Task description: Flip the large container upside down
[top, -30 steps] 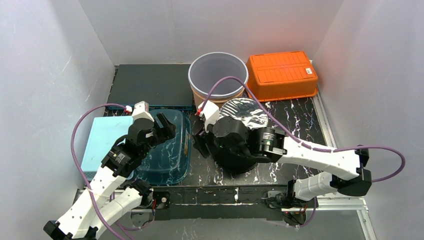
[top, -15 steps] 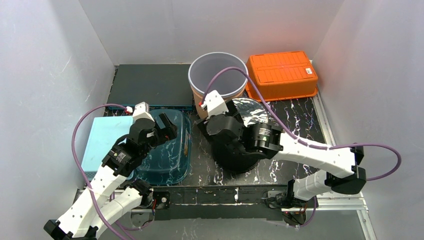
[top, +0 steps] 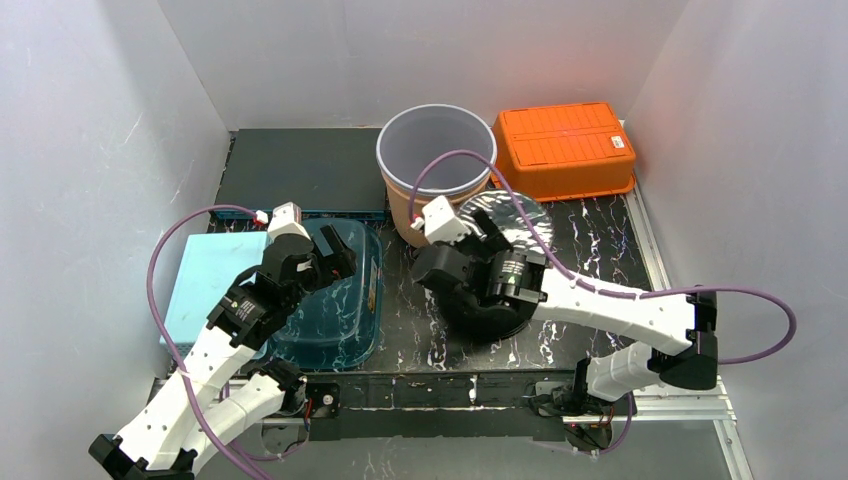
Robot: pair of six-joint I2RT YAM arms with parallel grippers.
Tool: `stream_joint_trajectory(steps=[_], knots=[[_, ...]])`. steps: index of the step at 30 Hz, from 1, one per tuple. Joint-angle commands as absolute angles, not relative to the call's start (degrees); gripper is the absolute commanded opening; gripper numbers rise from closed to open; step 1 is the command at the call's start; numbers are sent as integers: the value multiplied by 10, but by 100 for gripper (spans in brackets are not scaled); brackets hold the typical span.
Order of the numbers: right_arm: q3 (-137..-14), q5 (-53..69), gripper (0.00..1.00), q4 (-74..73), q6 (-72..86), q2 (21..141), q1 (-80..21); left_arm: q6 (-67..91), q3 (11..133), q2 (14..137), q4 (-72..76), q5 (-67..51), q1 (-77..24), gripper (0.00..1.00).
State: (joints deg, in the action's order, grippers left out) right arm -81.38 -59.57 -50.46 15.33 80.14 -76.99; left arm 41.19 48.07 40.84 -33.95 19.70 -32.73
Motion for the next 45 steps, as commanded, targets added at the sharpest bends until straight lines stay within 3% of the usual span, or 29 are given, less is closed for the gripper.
stream_joint_trajectory(steps=[1,13,18,24,31,35,40,45], knots=[[-777,-598,97,-533,168,754,-675,415,502,409,-349,204,-324,94],[-804,-430,99,-483,147,710,-417,417,504,425,-338,184,-324,94],[-853,-287,99,-452,138,675,-414,416,509,426,-339,180,-324,94],[-792,-98,97,-377,133,592,-413,393,525,428,-355,194,-323,95],[-702,9,87,-406,210,613,-413,391,532,436,-352,187,-323,96],[-678,-6,86,-424,216,621,-414,396,530,437,-353,181,-323,96],[-667,-145,87,-464,200,640,-413,401,526,434,-349,180,-323,96],[-673,-315,95,-483,192,676,-412,400,528,438,-347,176,-322,97]])
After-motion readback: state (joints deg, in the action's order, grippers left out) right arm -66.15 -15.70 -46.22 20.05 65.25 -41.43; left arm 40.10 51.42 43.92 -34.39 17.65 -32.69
